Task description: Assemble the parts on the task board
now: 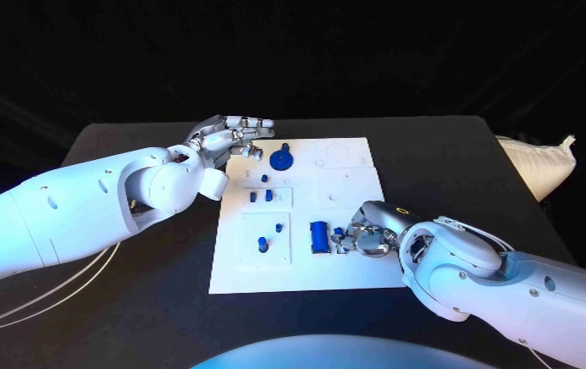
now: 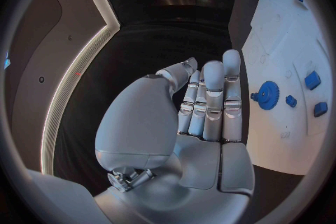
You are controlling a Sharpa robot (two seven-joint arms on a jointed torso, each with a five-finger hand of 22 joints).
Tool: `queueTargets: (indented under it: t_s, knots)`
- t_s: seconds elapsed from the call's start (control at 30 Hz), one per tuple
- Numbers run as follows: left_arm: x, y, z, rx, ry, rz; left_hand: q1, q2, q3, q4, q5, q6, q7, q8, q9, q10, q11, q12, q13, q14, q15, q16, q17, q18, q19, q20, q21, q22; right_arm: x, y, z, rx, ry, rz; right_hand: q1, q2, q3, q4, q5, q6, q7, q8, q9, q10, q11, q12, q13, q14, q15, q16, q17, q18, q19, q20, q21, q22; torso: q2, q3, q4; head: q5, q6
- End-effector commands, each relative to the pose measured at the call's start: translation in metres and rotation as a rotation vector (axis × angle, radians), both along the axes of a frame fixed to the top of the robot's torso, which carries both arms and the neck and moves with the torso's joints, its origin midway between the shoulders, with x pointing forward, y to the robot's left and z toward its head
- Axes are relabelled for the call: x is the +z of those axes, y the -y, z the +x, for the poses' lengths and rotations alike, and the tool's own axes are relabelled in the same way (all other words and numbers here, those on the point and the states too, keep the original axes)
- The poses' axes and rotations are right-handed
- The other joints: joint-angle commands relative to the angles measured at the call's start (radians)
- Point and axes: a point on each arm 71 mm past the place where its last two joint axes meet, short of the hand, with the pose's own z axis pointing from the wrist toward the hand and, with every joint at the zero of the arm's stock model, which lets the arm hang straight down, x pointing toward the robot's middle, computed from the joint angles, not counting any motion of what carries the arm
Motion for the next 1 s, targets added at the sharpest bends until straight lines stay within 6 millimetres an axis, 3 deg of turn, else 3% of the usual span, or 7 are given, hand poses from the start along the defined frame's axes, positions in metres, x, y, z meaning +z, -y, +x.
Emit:
queueTargets:
  t_s: [0.03,0.23,0.7,0.9,1.0]
  knots:
    - [0.001,0.002,-0.001,-0.023,0.008,-0.012,-0.002,0.007,-0.003,-0.004,0.004,-0.005,0.0,-0.007,0.0,-0.007,-0.001,0.004,0.0,-0.006,0.0,-0.002,-0.001,0.011,-0.005,0.002,-0.004,-0.001,0.001,-0.002,-0.002,0.023,0.009,-0.015,-0.017,0.002,-0.022,0.0,-0.023,0.006,0.0,-0.005,0.002,0.01,0.0,0.008,0.004,0.076,-0.008,0.002,0.125,-0.015,0.007,-0.004,0.004,0.044,0.001,0.0003,0.0002,-0.001,-0.002]
    - [0.001,0.002,-0.001,-0.023,0.006,-0.011,-0.002,0.007,-0.003,-0.004,0.004,-0.005,0.0,-0.007,0.0,-0.007,-0.001,0.004,0.0,-0.006,0.0,-0.002,-0.001,0.011,-0.005,0.002,-0.004,-0.001,0.003,-0.001,-0.003,0.025,0.015,-0.013,-0.028,0.006,-0.049,0.001,-0.045,0.008,-0.001,-0.005,0.006,0.011,0.0,0.011,0.007,0.077,-0.008,0.003,0.126,-0.015,0.007,-0.004,0.003,0.045,0.0,0.0002,0.0,-0.002,-0.004]
    - [0.001,0.002,-0.001,-0.029,-0.001,-0.01,-0.005,0.006,-0.006,-0.003,0.004,-0.006,0.001,-0.007,-0.001,-0.009,0.0,0.005,0.0,-0.007,0.0,-0.002,-0.003,0.011,-0.005,0.002,-0.005,-0.002,0.008,0.009,-0.008,0.019,0.026,-0.017,-0.007,0.008,-0.062,-0.004,-0.052,0.006,-0.001,-0.008,0.007,0.009,0.0,0.006,0.006,0.076,-0.008,0.001,0.124,-0.014,0.006,-0.004,0.003,0.044,0.001,0.0,-0.0009,-0.005,-0.004]
    - [0.001,0.001,-0.001,-0.029,0.0,-0.01,-0.005,0.006,-0.006,-0.003,0.004,-0.006,0.001,-0.007,-0.001,-0.009,0.0,0.005,0.0,-0.007,0.0,-0.002,-0.003,0.011,-0.005,0.002,-0.005,-0.002,0.005,0.01,-0.008,0.027,0.014,-0.03,0.122,0.007,-0.077,-0.047,-0.143,0.004,0.001,-0.012,0.012,0.006,0.0,-0.001,0.006,0.076,-0.008,-0.002,0.121,-0.014,0.005,-0.004,0.001,0.044,0.001,-0.0006,0.0003,-0.006,-0.003]
    - [0.001,0.002,-0.001,-0.031,0.0,-0.011,-0.005,0.006,-0.006,-0.003,0.004,-0.006,0.001,-0.007,-0.001,-0.009,0.0,0.005,0.0,-0.007,0.0,-0.002,-0.003,0.011,-0.005,0.002,-0.005,-0.002,0.004,0.009,-0.006,0.028,0.013,-0.033,0.18,0.019,-0.071,-0.073,-0.207,0.003,0.0,-0.014,0.013,0.005,-0.001,-0.003,0.006,0.076,-0.009,-0.002,0.122,-0.014,0.004,-0.004,0.0,0.043,0.001,0.0,0.0016,-0.007,-0.003]
